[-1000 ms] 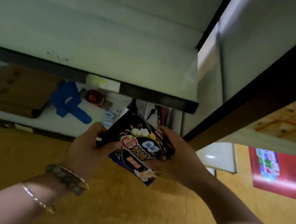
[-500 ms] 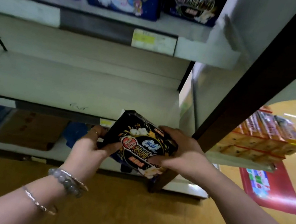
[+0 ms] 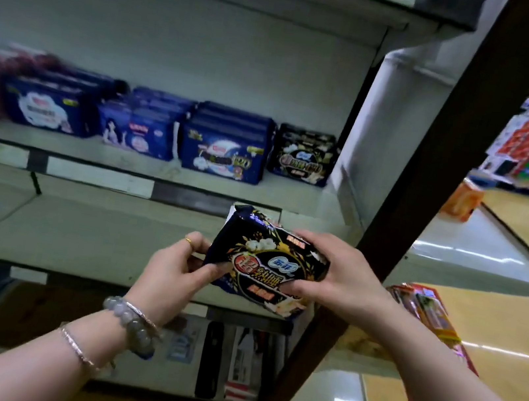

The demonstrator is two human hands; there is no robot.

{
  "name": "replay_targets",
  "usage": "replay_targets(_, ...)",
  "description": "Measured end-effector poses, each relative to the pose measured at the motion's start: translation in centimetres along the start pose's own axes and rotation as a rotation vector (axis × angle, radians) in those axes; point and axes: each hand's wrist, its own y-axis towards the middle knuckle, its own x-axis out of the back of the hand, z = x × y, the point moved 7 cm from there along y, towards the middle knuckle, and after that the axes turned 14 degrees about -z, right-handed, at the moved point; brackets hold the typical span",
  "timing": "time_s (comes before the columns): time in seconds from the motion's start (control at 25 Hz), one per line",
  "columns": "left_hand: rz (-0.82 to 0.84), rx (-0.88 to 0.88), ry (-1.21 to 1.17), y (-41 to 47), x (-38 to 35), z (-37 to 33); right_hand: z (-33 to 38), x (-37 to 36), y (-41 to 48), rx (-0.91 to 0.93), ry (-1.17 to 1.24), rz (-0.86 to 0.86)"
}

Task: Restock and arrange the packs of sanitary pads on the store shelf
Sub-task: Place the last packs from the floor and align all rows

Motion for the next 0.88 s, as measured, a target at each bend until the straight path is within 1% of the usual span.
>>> replay_targets(0.24,-0.013,-0.133,-0.049,1.5,3.1,-5.1,5.6,4.1,2.0,0.065,-0.038,-0.094)
replay_targets(0.44,0.015,-0.207,-0.059,2.5,4.4,-7.1,7.5,5.1,3.1,0.065,-0.061,-0.142)
replay_targets(0.68,0.032,-0.219,0.051,5.4,3.0,-6.3,5.9,4.3,5.9,0.076,-0.148,-0.117)
replay_targets(0.88,0.06,-0.225,0.223,9.2,-0.4,-6.3,2.2,3.7,10.8,0.119,-0.308,-0.148)
